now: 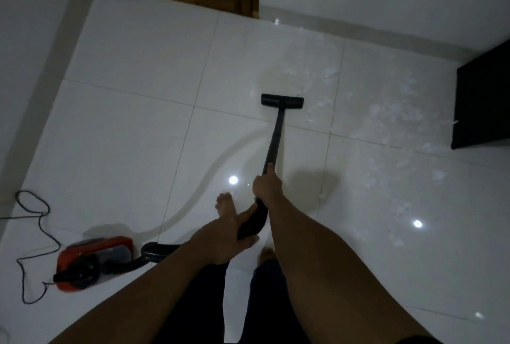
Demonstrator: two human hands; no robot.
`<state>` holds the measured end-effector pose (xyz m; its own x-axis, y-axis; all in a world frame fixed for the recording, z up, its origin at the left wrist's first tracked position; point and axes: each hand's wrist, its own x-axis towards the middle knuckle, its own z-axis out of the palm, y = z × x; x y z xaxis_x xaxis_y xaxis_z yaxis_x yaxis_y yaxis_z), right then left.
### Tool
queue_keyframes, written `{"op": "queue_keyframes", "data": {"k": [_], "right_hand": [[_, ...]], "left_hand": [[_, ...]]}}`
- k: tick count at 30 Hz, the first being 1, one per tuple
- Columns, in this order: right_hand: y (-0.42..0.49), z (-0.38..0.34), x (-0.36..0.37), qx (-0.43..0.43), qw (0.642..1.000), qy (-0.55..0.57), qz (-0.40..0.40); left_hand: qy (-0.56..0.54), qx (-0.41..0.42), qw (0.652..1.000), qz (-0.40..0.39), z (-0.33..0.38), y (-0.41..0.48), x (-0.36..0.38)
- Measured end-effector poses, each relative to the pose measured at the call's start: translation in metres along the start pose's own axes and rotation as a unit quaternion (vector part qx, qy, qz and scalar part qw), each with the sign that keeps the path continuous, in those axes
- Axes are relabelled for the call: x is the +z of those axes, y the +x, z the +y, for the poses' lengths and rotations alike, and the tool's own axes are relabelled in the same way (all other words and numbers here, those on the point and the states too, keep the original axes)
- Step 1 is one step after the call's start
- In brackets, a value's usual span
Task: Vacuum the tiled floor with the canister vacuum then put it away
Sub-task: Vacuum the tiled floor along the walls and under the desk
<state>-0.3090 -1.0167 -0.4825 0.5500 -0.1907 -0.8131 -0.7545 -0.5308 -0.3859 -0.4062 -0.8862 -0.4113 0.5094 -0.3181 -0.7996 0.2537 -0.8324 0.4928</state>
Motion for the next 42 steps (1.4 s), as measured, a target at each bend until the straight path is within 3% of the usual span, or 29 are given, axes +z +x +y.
{"op": "queue_keyframes", "data": {"k": [8,13,19,24,29,33,38,42], "right_hand": [[0.027,-0.074,-0.009,-0.013,0.992,-0.128,0.017],[0.041,-0.093,-0.019,0.004,0.996,-0.090,0.023],[0.056,-0.113,-0.032,-0.010,0.995,-0.096,0.023],[0.080,-0.127,-0.042,0.001,0.999,-0.027,0.043],[0.106,-0.152,-0.064,-0.009,0.999,-0.009,0.034],[0.139,-0.184,-0.086,0.002,0.998,-0.060,0.007],[0.184,-0.221,-0.118,0.018,1.000,0.005,-0.001],[0.215,-0.247,-0.137,-0.008,1.000,-0.010,0.008]], "left_hand": [[-0.036,0.065,0.997,-0.021,-0.006,0.026,-0.088],[-0.040,0.104,0.994,0.000,0.003,0.035,-0.115],[-0.062,0.099,0.993,-0.017,0.016,0.047,-0.140],[-0.071,0.079,0.994,-0.021,0.029,0.064,-0.156],[-0.104,0.063,0.993,-0.004,0.052,0.088,-0.179],[-0.109,0.043,0.993,0.023,0.069,0.116,-0.207],[-0.086,0.028,0.995,0.035,0.095,0.159,-0.245],[-0.069,0.010,0.997,0.042,0.109,0.193,-0.270]]}}
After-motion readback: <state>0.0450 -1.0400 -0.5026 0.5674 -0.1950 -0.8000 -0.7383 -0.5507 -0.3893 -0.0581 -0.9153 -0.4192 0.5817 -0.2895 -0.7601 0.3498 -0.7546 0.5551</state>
